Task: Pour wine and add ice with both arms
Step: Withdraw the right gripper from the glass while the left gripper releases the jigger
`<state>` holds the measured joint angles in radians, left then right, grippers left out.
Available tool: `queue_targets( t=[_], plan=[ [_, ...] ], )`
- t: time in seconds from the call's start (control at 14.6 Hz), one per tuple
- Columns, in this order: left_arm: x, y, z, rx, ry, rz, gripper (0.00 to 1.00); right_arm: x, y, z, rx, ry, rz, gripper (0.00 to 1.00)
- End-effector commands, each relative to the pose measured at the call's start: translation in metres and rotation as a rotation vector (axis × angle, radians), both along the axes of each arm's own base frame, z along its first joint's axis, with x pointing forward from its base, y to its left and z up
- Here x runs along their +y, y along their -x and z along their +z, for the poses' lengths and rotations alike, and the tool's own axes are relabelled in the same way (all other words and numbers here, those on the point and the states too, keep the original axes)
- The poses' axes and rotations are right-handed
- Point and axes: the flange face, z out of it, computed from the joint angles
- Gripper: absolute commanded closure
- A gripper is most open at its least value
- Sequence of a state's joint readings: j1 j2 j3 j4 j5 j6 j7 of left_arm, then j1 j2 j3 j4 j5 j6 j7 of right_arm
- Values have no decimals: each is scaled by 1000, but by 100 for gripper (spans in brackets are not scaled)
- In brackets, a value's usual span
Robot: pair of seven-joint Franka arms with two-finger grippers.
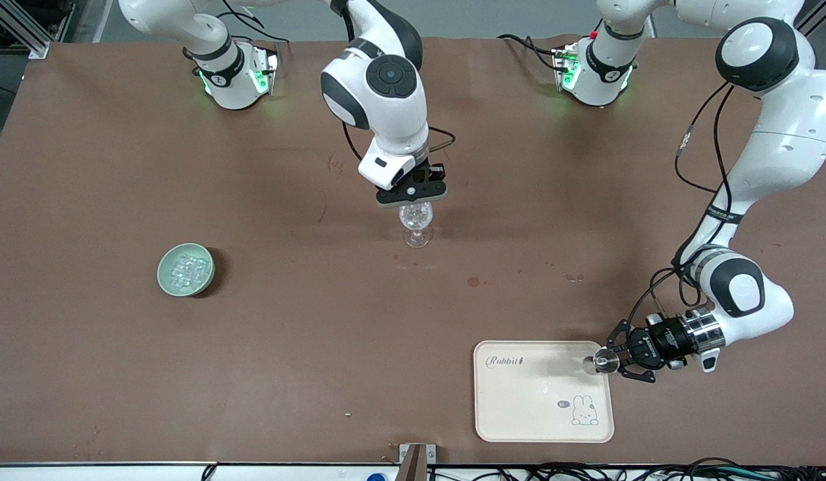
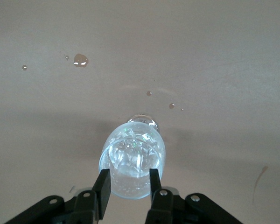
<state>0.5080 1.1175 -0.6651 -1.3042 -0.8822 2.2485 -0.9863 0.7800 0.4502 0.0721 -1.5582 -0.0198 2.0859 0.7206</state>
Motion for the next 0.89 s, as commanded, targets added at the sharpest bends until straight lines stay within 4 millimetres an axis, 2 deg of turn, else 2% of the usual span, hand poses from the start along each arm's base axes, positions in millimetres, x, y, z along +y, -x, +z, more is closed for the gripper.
queue_targets(
  t=[0.0, 0.14, 0.34, 0.48, 0.62, 0.82],
  plan=[
    [-4, -1, -21, -19, 22, 10, 99, -2, 3, 4, -15, -2, 8, 13],
    [-5, 1, -30, -14, 26, 7, 99, -2, -1, 7, -28, -17, 1, 1],
    [-10, 4, -43, -19, 29, -2, 99, -17, -15, 20, -42, -24, -30, 0],
    [-12, 5, -47, -40, 46, 6, 99, -54, -43, 52, -74, -43, -77, 0],
    [-19, 6, -52, -44, 55, 3, 99, -108, -74, 76, -79, -22, -55, 0],
    [-20, 8, -61, -36, 46, 14, 93, -184, -103, 110, -75, 6, -65, 0]
  ],
)
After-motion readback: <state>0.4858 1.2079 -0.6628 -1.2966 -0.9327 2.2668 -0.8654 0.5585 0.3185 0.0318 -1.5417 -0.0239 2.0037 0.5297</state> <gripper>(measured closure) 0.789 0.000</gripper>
